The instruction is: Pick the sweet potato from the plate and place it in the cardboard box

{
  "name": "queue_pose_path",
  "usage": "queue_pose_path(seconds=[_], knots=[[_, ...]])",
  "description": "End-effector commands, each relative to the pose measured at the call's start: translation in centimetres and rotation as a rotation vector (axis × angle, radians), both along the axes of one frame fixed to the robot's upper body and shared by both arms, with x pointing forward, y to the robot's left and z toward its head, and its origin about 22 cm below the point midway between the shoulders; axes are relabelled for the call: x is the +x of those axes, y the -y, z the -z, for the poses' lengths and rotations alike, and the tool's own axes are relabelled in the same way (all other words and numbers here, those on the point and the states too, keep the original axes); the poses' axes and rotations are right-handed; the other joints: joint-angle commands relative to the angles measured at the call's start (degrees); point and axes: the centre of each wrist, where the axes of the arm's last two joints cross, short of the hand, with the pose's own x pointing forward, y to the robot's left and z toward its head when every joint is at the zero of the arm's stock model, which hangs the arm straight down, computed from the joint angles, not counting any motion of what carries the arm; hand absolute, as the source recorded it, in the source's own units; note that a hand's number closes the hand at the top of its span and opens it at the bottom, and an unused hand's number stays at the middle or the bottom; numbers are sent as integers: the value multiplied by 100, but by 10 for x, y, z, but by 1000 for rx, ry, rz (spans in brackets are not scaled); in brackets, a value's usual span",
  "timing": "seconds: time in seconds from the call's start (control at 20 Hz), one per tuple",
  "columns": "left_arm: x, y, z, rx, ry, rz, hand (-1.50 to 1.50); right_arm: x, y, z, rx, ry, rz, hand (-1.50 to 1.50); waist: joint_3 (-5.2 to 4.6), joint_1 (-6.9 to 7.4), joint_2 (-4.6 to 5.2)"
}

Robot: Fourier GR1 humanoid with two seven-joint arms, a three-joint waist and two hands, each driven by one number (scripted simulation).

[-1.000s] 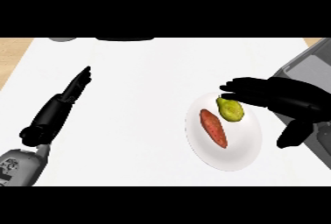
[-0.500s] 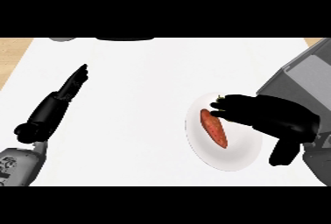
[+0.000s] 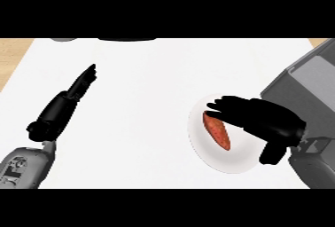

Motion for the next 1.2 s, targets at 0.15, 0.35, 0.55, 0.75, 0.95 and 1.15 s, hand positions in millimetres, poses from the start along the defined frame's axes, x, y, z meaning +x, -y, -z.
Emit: queue_pose_path(seconds=[0.15, 0.35, 0.55, 0.75, 0.95, 1.15], knots=[[-7, -16, 8, 1, 6, -6, 0, 9, -30, 25, -78, 22, 26, -150, -2, 28, 5], [-6, -4, 4, -1, 7, 4, 0, 10, -13, 42, -82, 38, 30, -150, 0, 7, 1], [2, -1, -12, -10, 7, -5, 0, 0, -34, 62, -35, 10, 16, -150, 0, -2, 1], [-3, -11, 3, -8, -6, 5, 0, 25, -6, 68, -61, -22, 9, -150, 0, 7, 6], [10, 12, -25, -9, 0, -1, 0, 33, -12, 65, -52, -26, 16, -150, 2, 12, 3], [2, 8, 6, 2, -3, 13, 0, 22, -30, 81, -100, 19, 59, -150, 0, 1, 3]])
